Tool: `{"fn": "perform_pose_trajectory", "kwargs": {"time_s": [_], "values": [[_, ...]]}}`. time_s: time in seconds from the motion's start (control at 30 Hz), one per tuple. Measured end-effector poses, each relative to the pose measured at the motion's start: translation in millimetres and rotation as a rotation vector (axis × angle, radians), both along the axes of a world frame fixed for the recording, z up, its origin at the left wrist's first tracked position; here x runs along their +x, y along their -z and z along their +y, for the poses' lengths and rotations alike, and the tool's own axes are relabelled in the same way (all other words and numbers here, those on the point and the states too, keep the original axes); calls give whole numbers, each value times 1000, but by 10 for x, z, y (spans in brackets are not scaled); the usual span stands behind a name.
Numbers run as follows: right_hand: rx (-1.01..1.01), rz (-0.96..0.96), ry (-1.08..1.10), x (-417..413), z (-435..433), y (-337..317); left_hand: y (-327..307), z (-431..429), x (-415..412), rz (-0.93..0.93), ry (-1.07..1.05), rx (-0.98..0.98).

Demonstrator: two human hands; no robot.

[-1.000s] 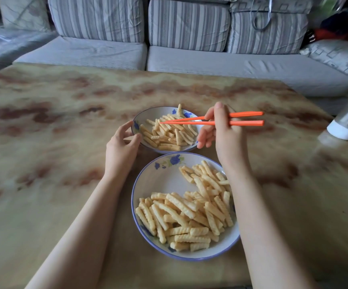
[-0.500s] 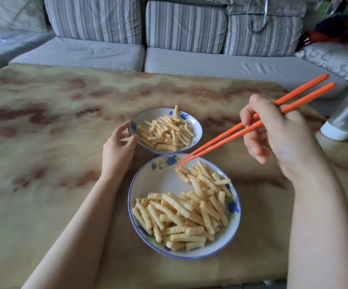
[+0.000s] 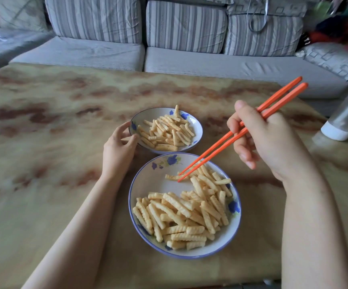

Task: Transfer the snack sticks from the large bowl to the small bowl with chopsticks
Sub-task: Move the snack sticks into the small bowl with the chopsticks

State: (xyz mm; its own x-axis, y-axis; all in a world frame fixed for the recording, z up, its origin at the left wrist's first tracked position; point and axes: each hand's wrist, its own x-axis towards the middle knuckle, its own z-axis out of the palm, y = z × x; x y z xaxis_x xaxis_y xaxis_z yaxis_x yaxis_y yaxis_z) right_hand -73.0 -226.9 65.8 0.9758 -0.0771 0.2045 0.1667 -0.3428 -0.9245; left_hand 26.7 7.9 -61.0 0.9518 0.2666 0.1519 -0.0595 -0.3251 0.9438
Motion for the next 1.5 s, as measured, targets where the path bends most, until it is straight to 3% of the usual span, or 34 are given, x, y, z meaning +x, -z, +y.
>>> {"fn": "perform_pose_trajectory", "kwargs": {"time_s": [0.17, 0.4, 0.57, 1.03, 1.3, 1.5], "values": [[76, -36, 41, 19, 8, 8, -16, 0, -8, -3, -6, -7], [412, -214, 219, 175, 122, 106, -31, -7, -25, -2, -11, -12], [491, -246, 303, 340, 256, 287, -19, -4, -21, -5, -5, -16], [386, -179, 260, 371, 112, 302, -27, -7, -30, -4, 0, -11], [90, -51, 76, 45, -133, 28, -37, -5, -36, -2, -3, -16], [11, 17, 11, -21, -144, 4, -31, -4, -34, -11, 0, -10]]}}
